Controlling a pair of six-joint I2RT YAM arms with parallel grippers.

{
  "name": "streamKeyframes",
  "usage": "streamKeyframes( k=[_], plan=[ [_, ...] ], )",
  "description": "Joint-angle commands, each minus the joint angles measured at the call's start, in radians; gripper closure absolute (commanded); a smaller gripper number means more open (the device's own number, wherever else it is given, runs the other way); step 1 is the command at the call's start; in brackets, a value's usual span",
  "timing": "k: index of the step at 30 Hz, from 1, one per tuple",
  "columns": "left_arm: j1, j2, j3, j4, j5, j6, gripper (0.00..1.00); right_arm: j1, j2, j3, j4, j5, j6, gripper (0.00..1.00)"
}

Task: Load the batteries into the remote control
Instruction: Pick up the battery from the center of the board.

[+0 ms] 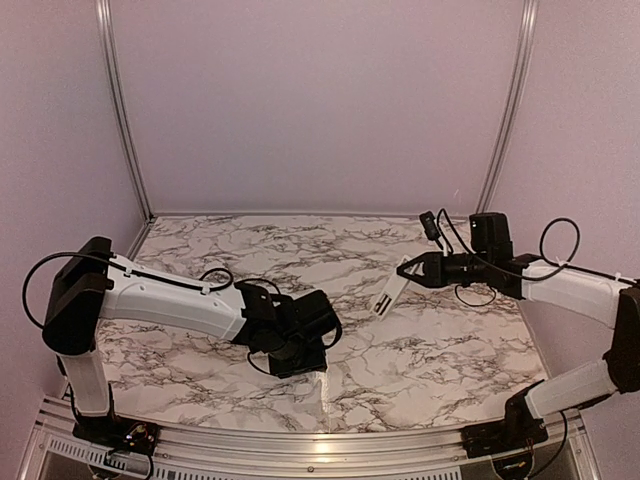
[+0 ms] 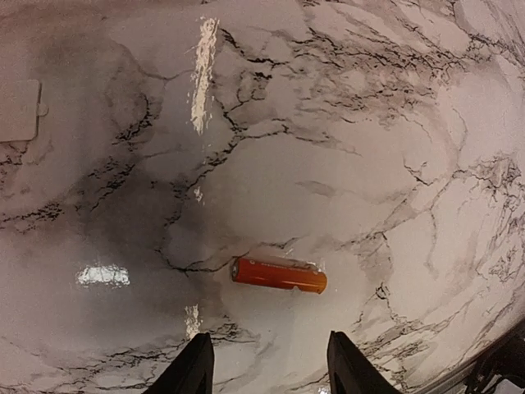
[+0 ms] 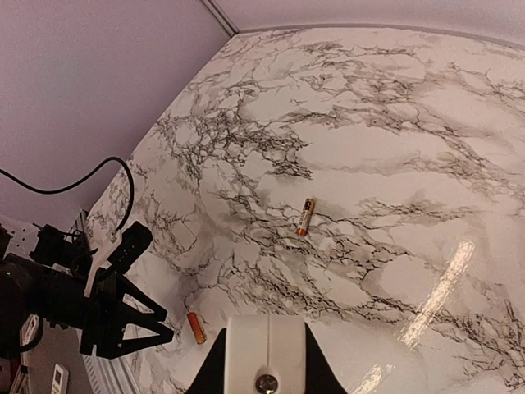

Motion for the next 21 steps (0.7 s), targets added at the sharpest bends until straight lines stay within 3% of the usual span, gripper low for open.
streamKeyframes(
  k=[1, 7, 21],
  plan=[
    [-0.009, 0.054, 0.058, -0.067, -0.002, -0.118, 0.5, -0.009, -0.053, -0.011, 0.006, 0.009, -0.006, 1.0],
    [-0.012, 0.099, 0.128, -0.103, -0.04, -0.135, 0.45, -0.009, -0.086, -0.011, 0.009, 0.018, -0.009, 1.0],
    [0.009, 0.172, 0.19, -0.184, -0.05, -0.174, 0.47, -0.009, -0.107, -0.009, -0.004, 0.033, -0.02, 1.0]
  ],
)
